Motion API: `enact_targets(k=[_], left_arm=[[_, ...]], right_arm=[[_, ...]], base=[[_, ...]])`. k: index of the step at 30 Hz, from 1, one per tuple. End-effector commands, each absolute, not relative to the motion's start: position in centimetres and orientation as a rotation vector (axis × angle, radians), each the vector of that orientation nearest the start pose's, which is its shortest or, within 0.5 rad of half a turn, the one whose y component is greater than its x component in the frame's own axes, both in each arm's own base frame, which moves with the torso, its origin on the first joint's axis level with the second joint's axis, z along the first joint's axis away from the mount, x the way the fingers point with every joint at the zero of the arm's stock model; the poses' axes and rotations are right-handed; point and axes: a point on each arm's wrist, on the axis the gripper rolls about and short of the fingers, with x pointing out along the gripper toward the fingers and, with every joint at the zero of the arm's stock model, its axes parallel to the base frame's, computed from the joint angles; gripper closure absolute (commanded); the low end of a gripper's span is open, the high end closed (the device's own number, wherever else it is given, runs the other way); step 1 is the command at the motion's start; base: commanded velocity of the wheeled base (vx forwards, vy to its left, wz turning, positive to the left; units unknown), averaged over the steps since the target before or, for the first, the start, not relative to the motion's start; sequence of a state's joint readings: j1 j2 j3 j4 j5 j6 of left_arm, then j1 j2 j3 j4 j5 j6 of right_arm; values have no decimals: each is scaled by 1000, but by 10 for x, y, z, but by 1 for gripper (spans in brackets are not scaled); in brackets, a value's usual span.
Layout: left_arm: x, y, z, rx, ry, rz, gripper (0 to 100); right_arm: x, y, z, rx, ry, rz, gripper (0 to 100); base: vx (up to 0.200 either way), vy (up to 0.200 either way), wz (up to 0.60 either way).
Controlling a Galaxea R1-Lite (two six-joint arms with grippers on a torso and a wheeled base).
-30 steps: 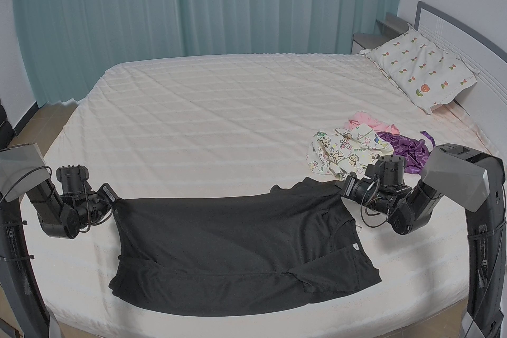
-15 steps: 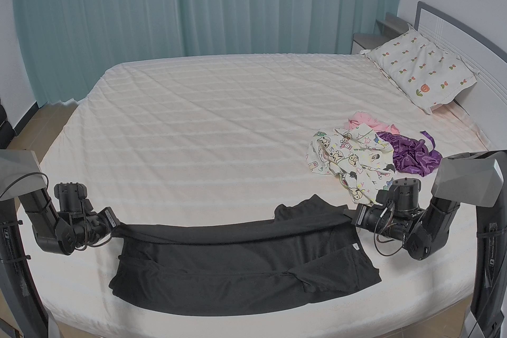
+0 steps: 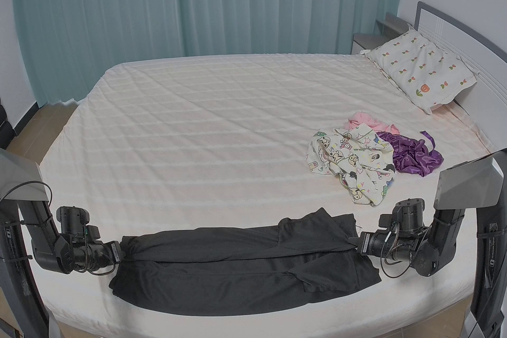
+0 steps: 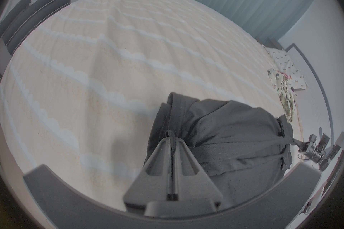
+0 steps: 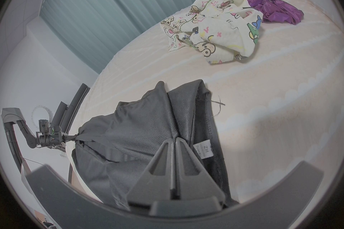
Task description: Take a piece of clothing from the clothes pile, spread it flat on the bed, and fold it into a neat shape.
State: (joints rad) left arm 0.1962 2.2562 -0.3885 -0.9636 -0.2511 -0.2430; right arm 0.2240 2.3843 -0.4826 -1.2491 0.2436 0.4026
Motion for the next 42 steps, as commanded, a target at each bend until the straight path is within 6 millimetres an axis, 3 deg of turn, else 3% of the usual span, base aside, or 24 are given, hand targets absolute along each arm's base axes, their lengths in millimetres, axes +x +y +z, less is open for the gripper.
enact_targets(k=[1,12,13,17,25,28,33,42], left_arm=[[264,47,-44,-423,927,58,100],[258,46,-50,-368,963,41,100],[258,46,-51,-362,964,40,0],[255,45,-50,-360,971,37,0],[254,58,-42,-409,930,75,0],[254,68,-19,-575,836,92,0],[257,68,10,-791,742,98,0],[264,57,5,-932,753,113,0]], right_arm=[[300,75,-49,381,760,312,100],[296,81,-55,357,788,331,100],[296,83,-55,356,787,335,0],[296,81,-51,365,777,331,0],[301,69,-23,483,689,320,0],[303,78,-12,577,683,368,0],[311,100,-27,567,716,414,0],[332,109,-44,553,762,405,0]], base=[[0,0,0],[0,0,0],[0,0,0],[0,0,0],[0,0,0],[0,0,0],[0,0,0],[0,0,0]])
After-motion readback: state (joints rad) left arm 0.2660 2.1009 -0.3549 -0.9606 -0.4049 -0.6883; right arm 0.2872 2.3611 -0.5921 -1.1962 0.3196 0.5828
